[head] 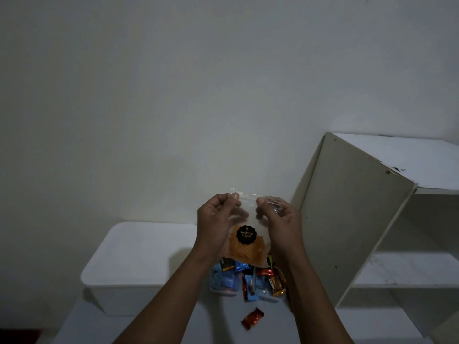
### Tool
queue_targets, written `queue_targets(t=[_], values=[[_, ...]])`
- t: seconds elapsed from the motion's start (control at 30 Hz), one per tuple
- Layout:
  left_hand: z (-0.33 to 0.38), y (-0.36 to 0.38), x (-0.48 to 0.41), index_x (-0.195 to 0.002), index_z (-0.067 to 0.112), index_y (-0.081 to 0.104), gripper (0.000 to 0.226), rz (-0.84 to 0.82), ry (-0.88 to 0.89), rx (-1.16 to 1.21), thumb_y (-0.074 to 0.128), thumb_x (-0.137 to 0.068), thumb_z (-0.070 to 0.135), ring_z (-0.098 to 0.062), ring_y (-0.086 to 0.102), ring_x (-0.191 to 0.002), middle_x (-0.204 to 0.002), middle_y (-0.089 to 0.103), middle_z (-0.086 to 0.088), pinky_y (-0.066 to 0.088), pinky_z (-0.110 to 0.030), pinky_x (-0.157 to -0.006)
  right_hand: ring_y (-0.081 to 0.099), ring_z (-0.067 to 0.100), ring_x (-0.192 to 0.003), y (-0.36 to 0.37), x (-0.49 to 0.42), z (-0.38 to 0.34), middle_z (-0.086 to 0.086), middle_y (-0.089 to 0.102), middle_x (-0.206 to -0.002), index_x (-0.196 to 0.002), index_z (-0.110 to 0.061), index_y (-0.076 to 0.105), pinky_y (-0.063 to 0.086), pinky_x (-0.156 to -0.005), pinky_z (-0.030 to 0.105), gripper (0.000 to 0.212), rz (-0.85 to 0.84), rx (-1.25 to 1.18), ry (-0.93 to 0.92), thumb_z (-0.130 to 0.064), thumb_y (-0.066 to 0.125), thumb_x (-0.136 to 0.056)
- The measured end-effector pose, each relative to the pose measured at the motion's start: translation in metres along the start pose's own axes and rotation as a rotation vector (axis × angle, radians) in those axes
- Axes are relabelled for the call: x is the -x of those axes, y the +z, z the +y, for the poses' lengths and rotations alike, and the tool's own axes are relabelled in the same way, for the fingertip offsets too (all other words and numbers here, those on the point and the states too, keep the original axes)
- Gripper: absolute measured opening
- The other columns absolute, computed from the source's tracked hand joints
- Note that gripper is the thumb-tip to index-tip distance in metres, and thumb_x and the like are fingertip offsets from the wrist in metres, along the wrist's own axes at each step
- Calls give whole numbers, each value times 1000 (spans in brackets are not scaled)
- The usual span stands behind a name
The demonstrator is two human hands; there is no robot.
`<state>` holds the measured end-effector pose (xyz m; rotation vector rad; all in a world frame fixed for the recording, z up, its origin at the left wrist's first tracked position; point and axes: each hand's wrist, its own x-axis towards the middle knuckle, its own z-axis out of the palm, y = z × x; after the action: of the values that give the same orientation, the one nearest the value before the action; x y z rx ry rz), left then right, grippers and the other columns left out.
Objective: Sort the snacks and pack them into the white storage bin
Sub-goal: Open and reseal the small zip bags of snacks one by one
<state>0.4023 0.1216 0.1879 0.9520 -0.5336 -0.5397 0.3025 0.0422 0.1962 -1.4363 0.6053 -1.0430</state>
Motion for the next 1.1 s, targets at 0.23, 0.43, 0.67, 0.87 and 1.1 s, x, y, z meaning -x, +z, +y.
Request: queue_targets(t=[0.23, 0.43, 0.67, 0.87, 1.1], values=[[-1, -1, 1, -86, 4, 65, 14, 12, 16, -79, 60, -94, 14, -19, 64, -68, -77, 65, -8, 55, -34, -71, 64, 11, -68, 0, 7, -4, 2, 71, -71, -90, -8, 76, 55, -71, 32, 17, -70, 25, 26, -25, 72, -86], [-1, -1, 5, -87, 5, 67, 15, -47, -28, -36, 59, -94, 15, -25, 63, -71, -80, 65, -11, 55, -41, -74, 66, 7, -69, 0, 5, -4, 2, 74, -74, -90, -10, 77, 52, -64, 18, 11, -30, 57, -28, -20, 73, -87], [1, -1, 6, -86, 9, 72, 13, -109, 36, -186, 63, -93, 15, -25, 63, -73, -76, 68, -10, 55, -48, -81, 64, 5, -65, 2, 11, -8, 1, 72, -70, -90, -6, 76, 51, -61, 15, 16, -96, 81, -54, -20, 69, -90], [0, 0, 9, -83, 4, 71, 16, -93, 8, -131, 68, -88, 19, -29, 62, -73, -74, 65, -14, 55, -45, -79, 67, 10, -69, 5, 13, -6, 4, 72, -73, -88, -7, 74, 54, -64, 20, 13, -26, 62, -40, -19, 68, -91], [2, -4, 7, -84, 10, 77, 17, -179, -51, -99, 74, -77, 25, -31, 61, -75, -75, 70, -13, 54, -40, -72, 64, 7, -65, 0, 14, -8, 1, 70, -68, -84, -9, 74, 51, -61, 19, 16, -93, 108, -54, -20, 66, -92]])
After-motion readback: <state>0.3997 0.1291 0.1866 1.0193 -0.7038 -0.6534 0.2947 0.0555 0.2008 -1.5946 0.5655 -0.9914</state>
